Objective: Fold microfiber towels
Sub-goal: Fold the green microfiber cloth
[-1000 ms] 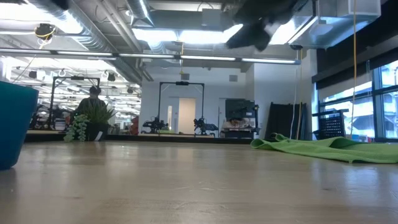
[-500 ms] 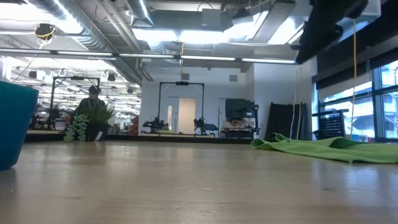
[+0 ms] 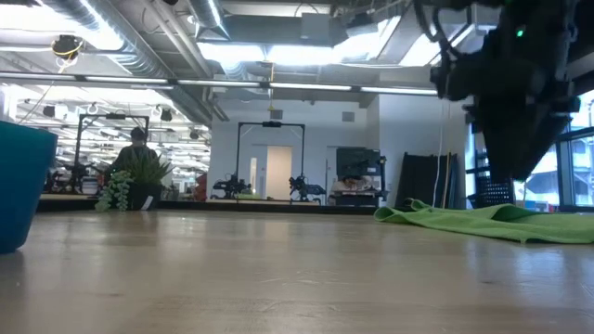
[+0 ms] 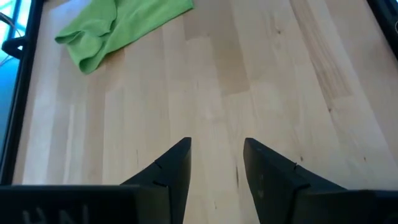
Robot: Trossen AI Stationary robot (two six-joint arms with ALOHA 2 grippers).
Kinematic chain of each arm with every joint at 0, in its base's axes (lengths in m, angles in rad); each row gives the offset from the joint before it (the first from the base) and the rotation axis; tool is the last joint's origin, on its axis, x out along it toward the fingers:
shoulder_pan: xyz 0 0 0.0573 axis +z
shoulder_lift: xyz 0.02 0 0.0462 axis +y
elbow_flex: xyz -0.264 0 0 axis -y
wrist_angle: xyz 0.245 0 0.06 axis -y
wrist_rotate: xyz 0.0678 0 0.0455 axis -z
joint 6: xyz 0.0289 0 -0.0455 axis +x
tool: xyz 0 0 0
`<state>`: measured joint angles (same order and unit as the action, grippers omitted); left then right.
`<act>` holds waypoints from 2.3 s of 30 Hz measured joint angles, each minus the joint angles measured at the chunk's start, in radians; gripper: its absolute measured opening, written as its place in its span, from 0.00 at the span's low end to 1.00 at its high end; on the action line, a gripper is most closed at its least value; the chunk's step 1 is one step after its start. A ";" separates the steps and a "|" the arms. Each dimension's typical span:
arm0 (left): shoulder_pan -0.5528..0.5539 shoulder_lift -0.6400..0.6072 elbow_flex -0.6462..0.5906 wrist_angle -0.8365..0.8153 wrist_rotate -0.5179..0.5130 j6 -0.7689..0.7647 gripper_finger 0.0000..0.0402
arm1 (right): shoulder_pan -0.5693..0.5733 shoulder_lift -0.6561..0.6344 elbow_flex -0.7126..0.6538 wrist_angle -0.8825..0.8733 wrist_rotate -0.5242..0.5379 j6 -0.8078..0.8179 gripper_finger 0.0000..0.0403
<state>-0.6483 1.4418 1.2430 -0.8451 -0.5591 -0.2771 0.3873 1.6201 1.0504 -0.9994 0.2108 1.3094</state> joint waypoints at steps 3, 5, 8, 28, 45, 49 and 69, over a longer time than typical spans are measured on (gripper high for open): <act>0.000 0.000 0.000 0.000 0.000 0.001 0.34 | -0.022 0.046 0.000 0.020 -0.004 -0.001 0.65; 0.000 0.000 0.000 0.000 0.000 0.001 0.34 | -0.037 0.081 0.000 0.020 -0.005 -0.005 0.65; 0.000 0.000 0.000 0.000 0.000 0.001 0.34 | -0.058 0.127 0.000 0.022 -0.068 -0.027 0.65; -0.005 0.000 0.000 -0.029 0.056 -0.002 0.34 | -0.153 0.171 -0.054 0.499 -0.287 -0.297 0.65; -0.008 0.000 0.000 -0.039 0.060 -0.027 0.34 | -0.154 0.137 -0.013 0.748 -0.174 -0.522 0.65; 0.002 0.000 -0.035 0.021 0.061 -0.018 0.34 | -0.110 0.069 0.008 0.649 -0.092 -0.533 0.65; 0.168 0.230 -0.339 0.944 0.160 0.448 0.34 | 0.076 -0.202 0.035 0.456 0.248 -0.510 0.65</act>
<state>-0.4799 1.6719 0.9036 0.0984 -0.3990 0.1708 0.4629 1.4179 1.0855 -0.5435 0.4590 0.7995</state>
